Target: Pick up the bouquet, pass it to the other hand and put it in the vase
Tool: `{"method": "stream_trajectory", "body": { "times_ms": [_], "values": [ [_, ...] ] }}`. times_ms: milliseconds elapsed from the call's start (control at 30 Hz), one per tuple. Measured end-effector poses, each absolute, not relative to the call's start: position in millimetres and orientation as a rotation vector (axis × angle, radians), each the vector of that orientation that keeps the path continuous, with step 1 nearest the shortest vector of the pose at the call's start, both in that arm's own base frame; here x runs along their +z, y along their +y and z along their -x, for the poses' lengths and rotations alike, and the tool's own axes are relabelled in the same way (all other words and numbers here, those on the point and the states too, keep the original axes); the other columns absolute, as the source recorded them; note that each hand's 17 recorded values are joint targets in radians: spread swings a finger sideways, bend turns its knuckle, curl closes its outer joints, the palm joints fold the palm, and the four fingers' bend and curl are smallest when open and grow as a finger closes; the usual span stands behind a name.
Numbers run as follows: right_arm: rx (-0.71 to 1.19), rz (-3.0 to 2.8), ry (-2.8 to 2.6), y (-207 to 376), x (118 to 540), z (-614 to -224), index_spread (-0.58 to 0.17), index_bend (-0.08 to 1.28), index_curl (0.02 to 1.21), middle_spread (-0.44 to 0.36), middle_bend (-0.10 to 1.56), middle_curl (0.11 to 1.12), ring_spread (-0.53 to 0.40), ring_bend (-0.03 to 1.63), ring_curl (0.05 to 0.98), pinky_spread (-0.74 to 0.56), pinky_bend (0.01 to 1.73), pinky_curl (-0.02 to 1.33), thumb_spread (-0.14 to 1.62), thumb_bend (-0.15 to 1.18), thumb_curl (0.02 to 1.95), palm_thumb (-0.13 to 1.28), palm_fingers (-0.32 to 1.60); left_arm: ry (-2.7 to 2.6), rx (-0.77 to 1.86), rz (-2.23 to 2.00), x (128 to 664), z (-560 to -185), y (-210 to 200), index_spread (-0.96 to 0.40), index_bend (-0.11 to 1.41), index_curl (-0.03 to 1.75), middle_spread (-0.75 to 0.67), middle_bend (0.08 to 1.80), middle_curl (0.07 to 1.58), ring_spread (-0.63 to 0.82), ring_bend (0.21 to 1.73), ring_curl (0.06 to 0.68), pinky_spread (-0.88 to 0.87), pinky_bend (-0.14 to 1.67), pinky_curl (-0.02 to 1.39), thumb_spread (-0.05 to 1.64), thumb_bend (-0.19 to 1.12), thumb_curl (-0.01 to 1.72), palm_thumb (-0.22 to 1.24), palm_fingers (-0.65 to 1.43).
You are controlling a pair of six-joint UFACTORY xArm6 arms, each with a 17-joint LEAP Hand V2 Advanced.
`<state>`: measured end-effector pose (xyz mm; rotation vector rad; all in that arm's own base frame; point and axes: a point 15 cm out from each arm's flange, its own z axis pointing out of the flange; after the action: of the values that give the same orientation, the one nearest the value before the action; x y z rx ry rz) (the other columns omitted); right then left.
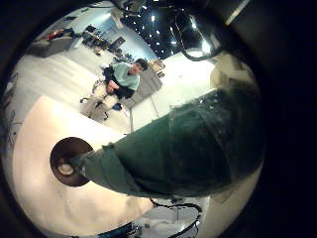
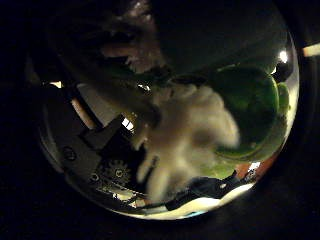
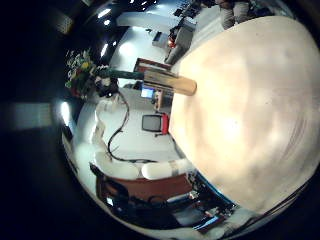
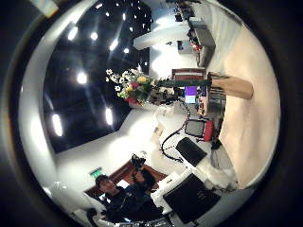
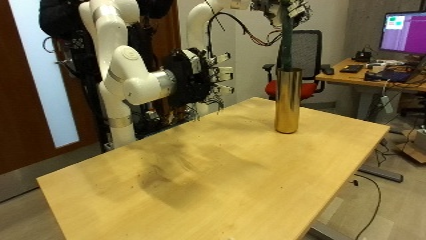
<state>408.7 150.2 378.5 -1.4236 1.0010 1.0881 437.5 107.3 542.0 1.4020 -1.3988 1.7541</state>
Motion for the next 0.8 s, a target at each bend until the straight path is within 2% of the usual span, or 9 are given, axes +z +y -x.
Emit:
{"method": "stream_trajectory", "body": {
  "times_ms": [233, 267, 300, 333, 367, 467, 533, 633, 800],
  "values": [
    [1.088, 1.424, 1.001, 150.2, 378.4, -408.7, -0.331, 0.17, 0.29, 0.061, 0.18, 0.27, 0.138, 0.27, 0.271, 0.26, 0.29, 0.33, 0.96, -0.02, 0.48, 0.82, 0.0, -1.401, 1.72, -1.401, 515.2, -438.4, 109.4, -0.54, 0.82, -0.01, -0.62, 0.92, 1.21, -0.45, 1.36, 0.556, -0.61, 1.2, 0.65, 0.33, -0.07, 0.84, 0.86, 0.61],
    [1.088, 1.424, 1.001, 150.2, 378.4, -408.7, -0.329, 0.18, 0.29, 0.061, 0.18, 0.27, 0.138, 0.27, 0.271, 0.26, 0.28, 0.33, 0.96, -0.03, 0.48, 0.82, 0.0, -1.414, 1.7, -1.409, 510.8, -437.0, 109.3, -0.31, 0.87, 0.04, -0.56, 0.8, 1.14, -0.35, 1.13, 0.515, -0.43, 0.86, 0.59, 0.61, -0.12, 0.72, 0.62, 0.01],
    [1.089, 1.424, 1.002, 150.3, 377.7, -408.3, -0.328, 0.18, 0.29, 0.061, 0.18, 0.27, 0.138, 0.27, 0.271, 0.26, 0.28, 0.33, 0.96, -0.03, 0.48, 0.82, 0.0, -1.434, 1.69, -1.416, 508.6, -436.0, 110.0, -0.12, 0.83, 0.06, -0.39, 0.55, 1.06, -0.12, 1.03, 0.48, -0.16, 0.74, 0.56, 0.68, -0.1, 0.66, 0.54, -0.25],
    [1.088, 1.424, 1.0, 150.3, 378.0, -408.4, -0.328, 0.18, 0.29, 0.061, 0.18, 0.27, 0.138, 0.27, 0.271, 0.26, 0.28, 0.33, 0.96, -0.03, 0.48, 0.82, 0.0, -1.451, 1.697, -1.411, 509.0, -435.9, 110.7, -0.08, 0.8, 0.06, -0.34, 0.49, 1.04, -0.05, 1.01, 0.456, -0.09, 0.71, 0.54, 0.7, -0.09, 0.64, 0.53, -0.28],
    [1.089, 1.425, 1.001, 150.3, 377.7, -408.2, -0.327, 0.18, 0.29, 0.061, 0.18, 0.27, 0.138, 0.27, 0.272, 0.26, 0.28, 0.33, 0.96, -0.03, 0.48, 0.82, 0.01, -1.465, 1.717, -1.409, 510.5, -436.3, 113.3, 0.05, 0.63, 0.05, -0.1, 0.31, 0.95, 0.16, 0.92, 0.374, 0.14, 0.64, 0.45, 0.75, -0.09, 0.58, 0.44, -0.33],
    [1.088, 1.425, 1.001, 150.0, 377.7, -408.3, -0.327, 0.18, 0.3, 0.061, 0.18, 0.27, 0.137, 0.27, 0.273, 0.26, 0.28, 0.33, 0.96, -0.03, 0.48, 0.82, 0.01, -1.451, 1.81, -1.447, 520.7, -437.0, 135.7, 0.16, 0.39, 0.05, 0.28, 0.12, 0.77, 0.43, 0.77, 0.289, 0.43, 0.52, 0.37, 0.77, -0.08, 0.48, 0.3, -0.33],
    [1.088, 1.424, 1.0, 150.2, 378.1, -408.3, -0.326, 0.18, 0.3, 0.061, 0.18, 0.27, 0.137, 0.27, 0.273, 0.26, 0.28, 0.33, 0.96, -0.03, 0.47, 0.82, 0.01, -1.44, 1.853, -1.486, 524.8, -434.7, 151.2, 0.19, 0.27, 0.07, 0.48, 0.1, 0.62, 0.55, 0.68, 0.244, 0.56, 0.44, 0.32, 0.75, -0.06, 0.44, 0.25, -0.28],
    [1.091, 1.426, 0.998, 151.7, 378.6, -407.7, -0.326, 0.18, 0.3, 0.061, 0.17, 0.27, 0.129, 0.27, 0.273, 0.26, 0.28, 0.34, 0.96, -0.03, 0.47, 0.82, 0.01, -1.43, 1.848, -1.522, 519.8, -428.3, 164.5, 0.2, 0.16, 0.1, 0.61, 0.1, 0.46, 0.63, 0.59, 0.207, 0.64, 0.38, 0.29, 0.73, -0.05, 0.4, 0.22, -0.23],
    [1.09, 1.426, 0.996, 152.1, 378.7, -408.2, -0.326, 0.18, 0.3, 0.061, 0.17, 0.26, 0.127, 0.27, 0.272, 0.26, 0.28, 0.34, 0.96, -0.03, 0.47, 0.82, 0.01, -1.403, 1.853, -1.566, 513.3, -423.6, 184.6, 0.18, 0.12, 0.12, 0.65, 0.13, 0.31, 0.67, 0.52, 0.186, 0.69, 0.33, 0.27, 0.72, -0.04, 0.37, 0.21, -0.2]
  ]
}}
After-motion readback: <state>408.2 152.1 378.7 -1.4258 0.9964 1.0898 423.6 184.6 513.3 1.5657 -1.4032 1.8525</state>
